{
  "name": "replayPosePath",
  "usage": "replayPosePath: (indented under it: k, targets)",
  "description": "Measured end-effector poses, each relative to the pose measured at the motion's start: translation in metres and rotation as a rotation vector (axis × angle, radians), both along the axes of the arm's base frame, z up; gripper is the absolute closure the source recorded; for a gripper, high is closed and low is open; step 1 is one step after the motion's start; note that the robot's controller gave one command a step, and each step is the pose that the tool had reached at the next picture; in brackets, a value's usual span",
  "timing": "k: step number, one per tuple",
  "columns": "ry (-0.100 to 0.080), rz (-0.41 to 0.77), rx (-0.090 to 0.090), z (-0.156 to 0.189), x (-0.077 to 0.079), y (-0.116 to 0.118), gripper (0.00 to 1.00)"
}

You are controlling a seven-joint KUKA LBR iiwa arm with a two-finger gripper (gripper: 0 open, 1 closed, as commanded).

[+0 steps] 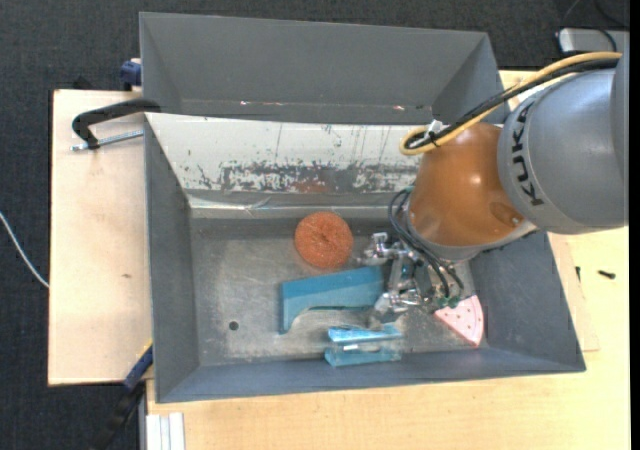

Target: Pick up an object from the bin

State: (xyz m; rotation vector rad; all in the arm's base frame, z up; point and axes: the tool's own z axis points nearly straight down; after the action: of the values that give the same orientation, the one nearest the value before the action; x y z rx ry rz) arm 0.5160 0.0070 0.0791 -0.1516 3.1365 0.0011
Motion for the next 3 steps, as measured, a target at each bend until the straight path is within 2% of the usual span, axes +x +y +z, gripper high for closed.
replayPosePath:
  k: [1,2,3]
  targets:
    - [0.003,0.126,0.000,0.114,0.005,-0.013,1.00]
    - [0.003,0.126,0.000,0.114,0.005,-0.013,1.00]
    - [0.008,0.167,0.000,0.162,0.008,-0.005,1.00]
